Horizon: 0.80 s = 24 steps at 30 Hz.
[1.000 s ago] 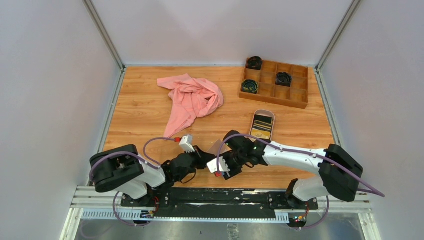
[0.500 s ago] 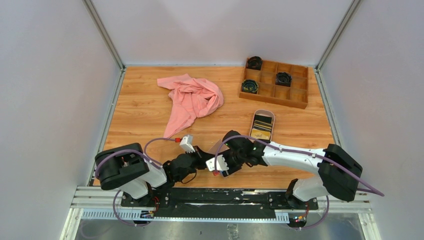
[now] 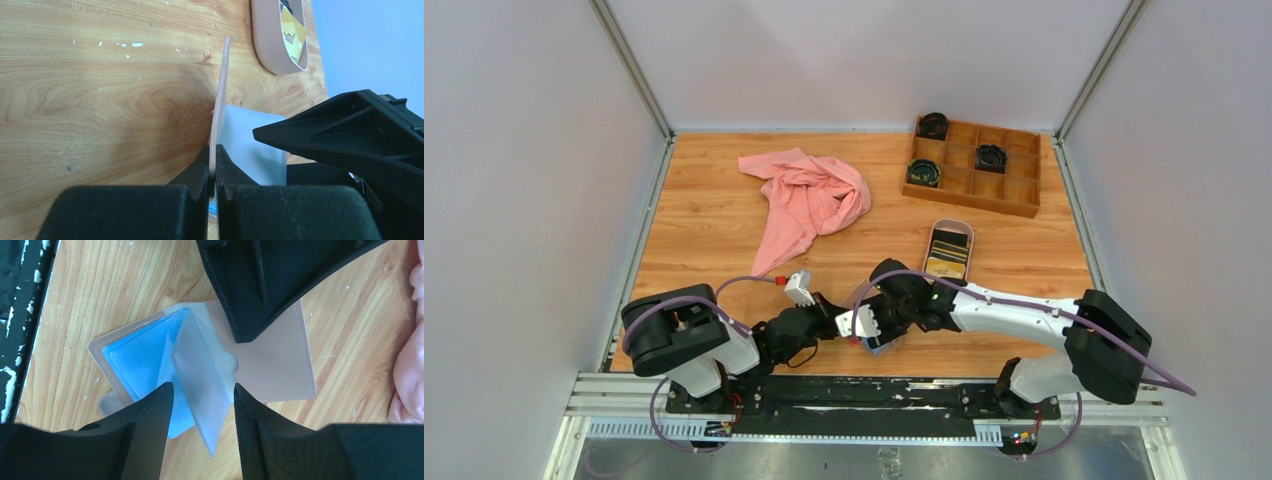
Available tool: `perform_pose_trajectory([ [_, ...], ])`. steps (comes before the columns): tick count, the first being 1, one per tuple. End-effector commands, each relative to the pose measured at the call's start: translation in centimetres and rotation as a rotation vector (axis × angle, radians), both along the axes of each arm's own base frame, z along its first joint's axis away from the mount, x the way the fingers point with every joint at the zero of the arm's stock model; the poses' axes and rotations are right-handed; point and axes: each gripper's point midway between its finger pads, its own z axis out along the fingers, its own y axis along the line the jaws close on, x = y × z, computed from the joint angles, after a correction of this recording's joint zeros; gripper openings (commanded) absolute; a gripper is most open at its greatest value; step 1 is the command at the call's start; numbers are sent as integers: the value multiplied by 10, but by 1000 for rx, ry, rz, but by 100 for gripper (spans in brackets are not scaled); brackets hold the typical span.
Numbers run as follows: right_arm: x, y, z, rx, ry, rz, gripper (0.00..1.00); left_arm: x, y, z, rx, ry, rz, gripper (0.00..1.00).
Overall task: Put the credit cards into the card holder
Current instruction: Open the card holder.
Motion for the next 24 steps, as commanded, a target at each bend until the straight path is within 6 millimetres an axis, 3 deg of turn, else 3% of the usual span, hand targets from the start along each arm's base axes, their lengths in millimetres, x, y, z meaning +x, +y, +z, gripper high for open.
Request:
perform_pose_trajectory([
  [1,-1,-5,14,9,20,11,52,-2,5,-7,25,0,1,0],
  [15,-1,-15,19,0,93,9,50,-2,5,-8,39,-7,-9,0],
  [21,27,-14,12,-27,51,-136,49,-3,3,-8,43,-12,-23,0],
  [24,38,-9,12,-8,37,-206,42,-4,1,-7,40,-18,-36,0],
])
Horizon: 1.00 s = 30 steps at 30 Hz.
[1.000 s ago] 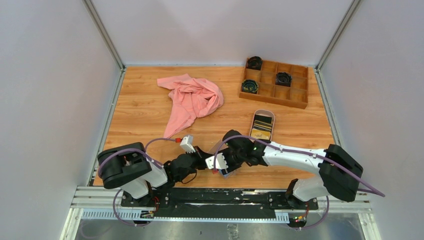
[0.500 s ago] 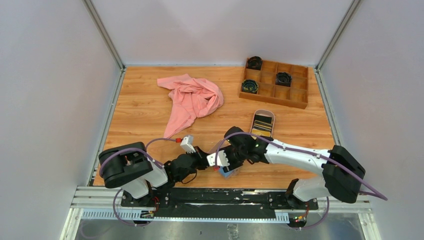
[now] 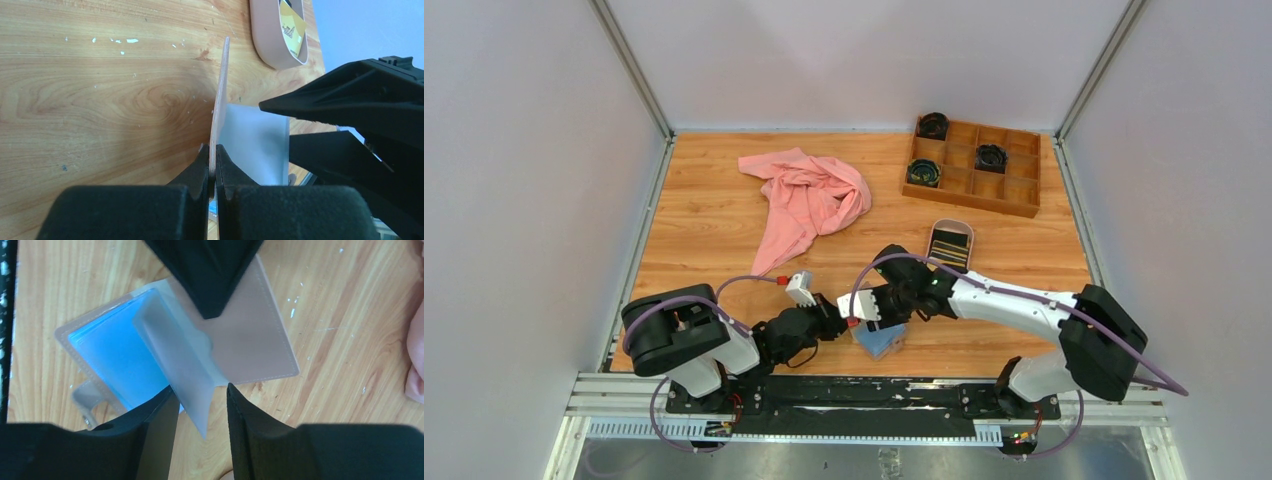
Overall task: Put the credit cards into the card holder
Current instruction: Open the card holder.
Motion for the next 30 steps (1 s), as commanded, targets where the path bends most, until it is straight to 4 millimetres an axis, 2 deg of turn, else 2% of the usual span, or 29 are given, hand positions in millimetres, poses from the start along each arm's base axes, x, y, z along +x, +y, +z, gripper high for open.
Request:
perform_pose_trajectory([
  [1,25,6,5,17,-32,-143,39,-3,2,-5,32,-18,-22,0],
  [6,18,12,0,31,22,-132,13,-6,0,2,23,-58,-66,3],
  [9,18,12,-3,23,26,-135,5,-8,4,9,-1,-88,-90,18],
  [13,18,11,-5,16,24,-134,4,-12,9,19,-30,-130,-118,40],
  [15,19,11,-6,13,25,-135,3,-19,16,15,-13,-135,-140,49],
  [20,17,10,-7,9,31,-131,3,-25,19,26,-32,-194,-180,64],
  [26,15,11,-7,9,45,-130,4,-31,13,28,-8,-234,-252,68],
  [30,14,12,-6,16,54,-126,4,-28,11,14,64,-209,-264,68],
])
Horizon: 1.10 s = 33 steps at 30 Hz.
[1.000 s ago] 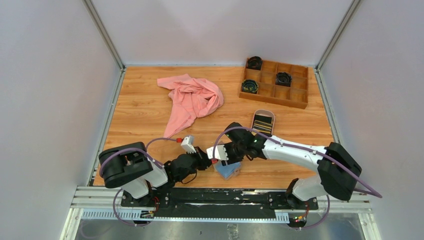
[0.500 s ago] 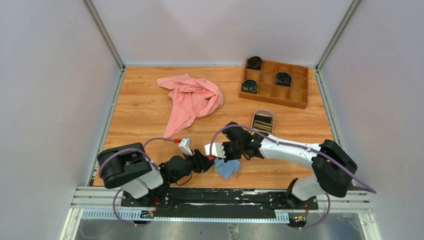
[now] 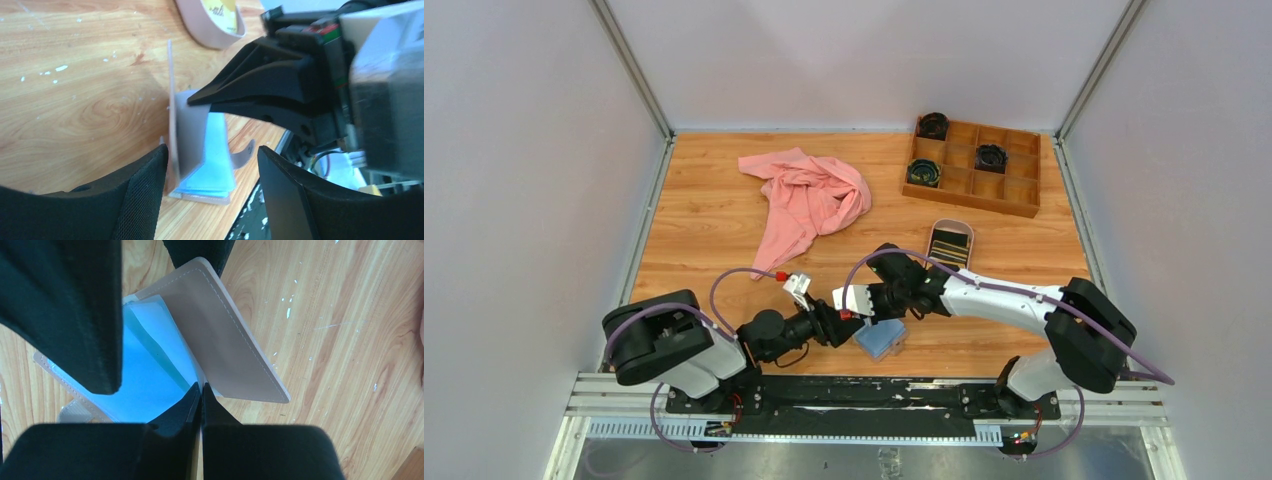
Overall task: Put the credit cards into the card holder
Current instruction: Open the card holder.
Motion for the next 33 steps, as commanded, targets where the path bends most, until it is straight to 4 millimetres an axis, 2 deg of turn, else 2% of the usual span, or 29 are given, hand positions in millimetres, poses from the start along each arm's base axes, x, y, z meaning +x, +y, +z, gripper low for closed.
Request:
perform_pose_trajectory([
  [1,1,2,4,12,28,-16,4,-4,8,-32,151,7,-26,67],
  [6,1,2,4,14,36,-17,4,2,-2,-37,193,12,-33,62],
  [10,0,3,4,16,44,-15,4,5,-10,-38,210,7,-49,48],
  [15,-1,3,5,19,49,-14,6,7,-20,-45,234,10,-72,14],
  [16,-1,2,6,19,51,-15,8,8,-19,-46,239,6,-71,5],
  [17,-1,2,8,19,50,-15,15,8,-18,-47,243,-1,-71,0],
  [20,1,-4,20,32,57,-19,37,10,-10,-45,254,-46,-46,0],
  [22,1,-13,33,67,101,-21,46,12,-2,-41,265,-88,-27,0],
  [24,-7,-19,48,141,167,-1,50,13,3,-36,283,-125,-19,0],
  [27,-22,-25,66,229,241,54,52,17,8,-18,290,-183,5,0],
  [29,-37,-22,71,279,296,110,52,19,12,-8,286,-212,23,0],
  [31,-48,-18,66,299,348,151,50,19,14,0,277,-230,31,0],
  [33,-48,-14,58,279,389,143,43,18,14,7,262,-242,25,0],
])
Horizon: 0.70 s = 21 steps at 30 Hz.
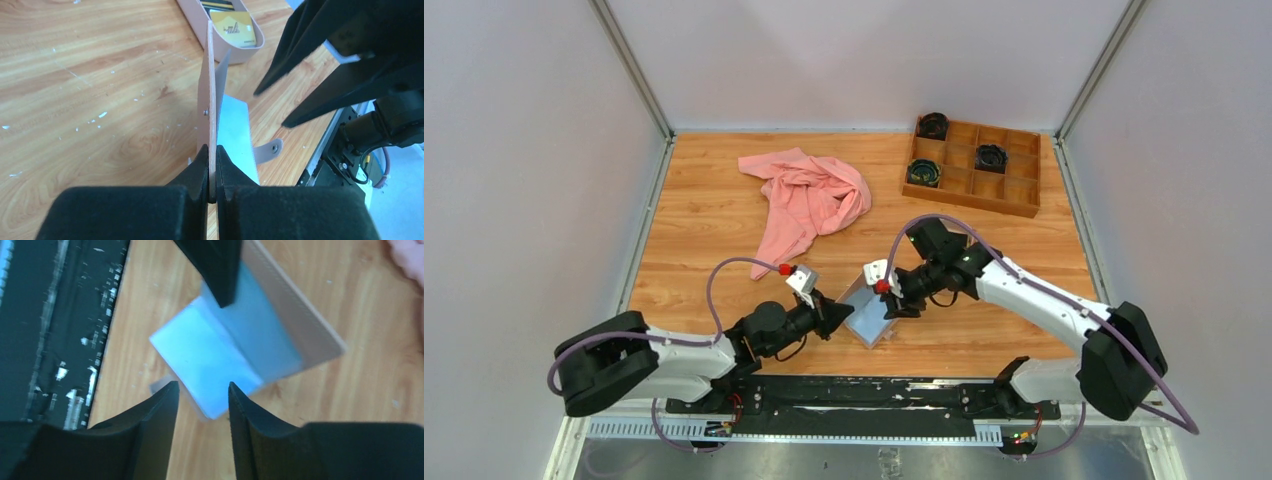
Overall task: Put the credit cards into the card holder
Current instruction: Open the card holder.
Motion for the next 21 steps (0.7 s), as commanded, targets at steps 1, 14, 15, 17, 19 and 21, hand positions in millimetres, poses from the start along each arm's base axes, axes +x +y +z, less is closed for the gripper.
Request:
perform_pose_trajectory([
  [1,-28,10,-6,26,176,97,41,1,9,2,43,-49,14,0],
  [14,-20,14,-34,-112,269,41,21,-24,11,47,-189,-45,-69,0],
  [15,-21,14,-33,-112,271,46,21,-26,10,49,-197,-44,-82,0],
  [17,-23,13,-28,-103,265,64,21,-29,9,50,-205,-38,-98,0],
  [19,-25,12,-23,-93,250,83,21,-31,8,49,-201,-36,-109,0],
  [21,-28,10,-19,-85,240,101,21,-31,7,50,-204,-37,-115,0],
])
